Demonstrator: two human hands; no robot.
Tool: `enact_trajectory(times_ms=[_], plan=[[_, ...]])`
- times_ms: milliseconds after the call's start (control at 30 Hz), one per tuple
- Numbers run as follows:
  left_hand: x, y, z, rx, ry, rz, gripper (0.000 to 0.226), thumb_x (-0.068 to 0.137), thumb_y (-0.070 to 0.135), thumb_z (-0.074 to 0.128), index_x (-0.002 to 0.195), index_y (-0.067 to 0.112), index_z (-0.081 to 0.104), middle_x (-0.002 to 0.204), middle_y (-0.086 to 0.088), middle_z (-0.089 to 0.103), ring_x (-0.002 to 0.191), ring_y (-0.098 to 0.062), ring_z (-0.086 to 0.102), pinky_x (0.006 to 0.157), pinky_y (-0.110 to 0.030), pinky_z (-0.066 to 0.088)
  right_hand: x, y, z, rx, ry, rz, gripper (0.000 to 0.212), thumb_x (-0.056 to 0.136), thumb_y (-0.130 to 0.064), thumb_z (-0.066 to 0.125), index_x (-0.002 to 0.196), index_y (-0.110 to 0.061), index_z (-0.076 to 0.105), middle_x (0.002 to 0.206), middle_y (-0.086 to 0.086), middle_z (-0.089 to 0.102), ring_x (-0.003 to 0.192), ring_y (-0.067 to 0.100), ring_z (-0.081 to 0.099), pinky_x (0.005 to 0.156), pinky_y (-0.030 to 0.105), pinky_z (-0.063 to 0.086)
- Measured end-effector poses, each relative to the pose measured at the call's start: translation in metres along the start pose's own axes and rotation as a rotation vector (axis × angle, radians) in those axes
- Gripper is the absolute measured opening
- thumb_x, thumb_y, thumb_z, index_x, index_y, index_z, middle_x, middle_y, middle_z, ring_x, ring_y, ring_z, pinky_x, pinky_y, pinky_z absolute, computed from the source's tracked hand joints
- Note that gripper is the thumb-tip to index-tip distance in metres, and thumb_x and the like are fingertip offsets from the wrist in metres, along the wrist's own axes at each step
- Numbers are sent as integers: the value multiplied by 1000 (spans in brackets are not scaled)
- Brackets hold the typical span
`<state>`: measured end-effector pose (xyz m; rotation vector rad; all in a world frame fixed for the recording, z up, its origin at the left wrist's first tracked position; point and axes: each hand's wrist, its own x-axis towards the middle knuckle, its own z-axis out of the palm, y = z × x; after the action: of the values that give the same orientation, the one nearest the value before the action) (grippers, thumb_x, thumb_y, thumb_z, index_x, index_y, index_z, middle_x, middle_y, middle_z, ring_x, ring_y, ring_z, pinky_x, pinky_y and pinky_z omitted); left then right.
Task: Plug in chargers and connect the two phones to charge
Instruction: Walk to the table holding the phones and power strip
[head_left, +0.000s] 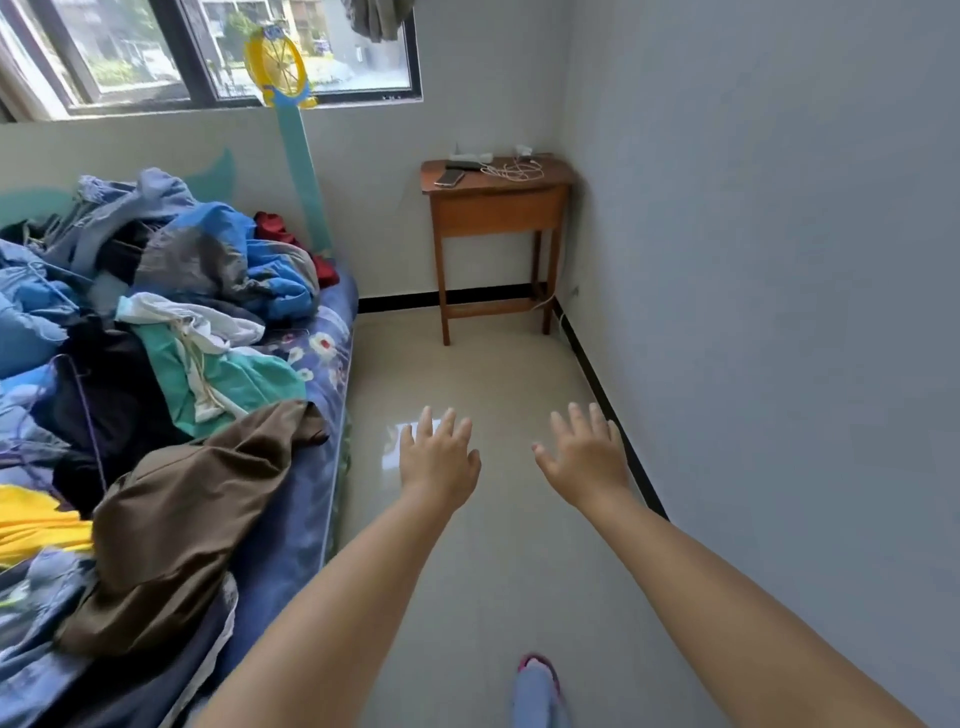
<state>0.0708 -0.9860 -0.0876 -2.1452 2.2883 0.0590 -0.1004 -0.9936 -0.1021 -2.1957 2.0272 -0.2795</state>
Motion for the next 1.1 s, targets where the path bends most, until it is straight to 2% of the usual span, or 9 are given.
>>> enact_trajectory(times_ms=[467,767,967,1100], plan=[[432,-85,-33,-39,21,-87,48,95,31,32,140,19,19,154,-3,16,141,-29,4,113,-47,9,470,-29,6,22,34,-103,54,92,-41,38,137,-15,28,151,12,23,141,30,12,115,45,13],[702,-148,-43,-35,19,2,46,96,30,31,139,19,21,153,-3,19,141,-30,5,113,-46,10,721,-30,17,-7,20,32,52,92,-40,38,137,-14,29,151,11,24,141,30,13,114,45,15],[881,-167,-36,-55,49,47,44,95,31,32,137,19,27,151,-4,24,140,-31,9,112,-45,13,893,-13,34,-21,9,41,52,92,-39,37,137,-14,29,151,11,24,141,29,12,114,45,14],[980,-180,-31,-69,23,14,45,96,32,32,138,19,26,151,-4,23,140,-31,8,113,-46,12,1002,-2,41,-3,-6,26,52,93,-39,37,137,-14,28,151,12,24,141,31,12,114,46,15]])
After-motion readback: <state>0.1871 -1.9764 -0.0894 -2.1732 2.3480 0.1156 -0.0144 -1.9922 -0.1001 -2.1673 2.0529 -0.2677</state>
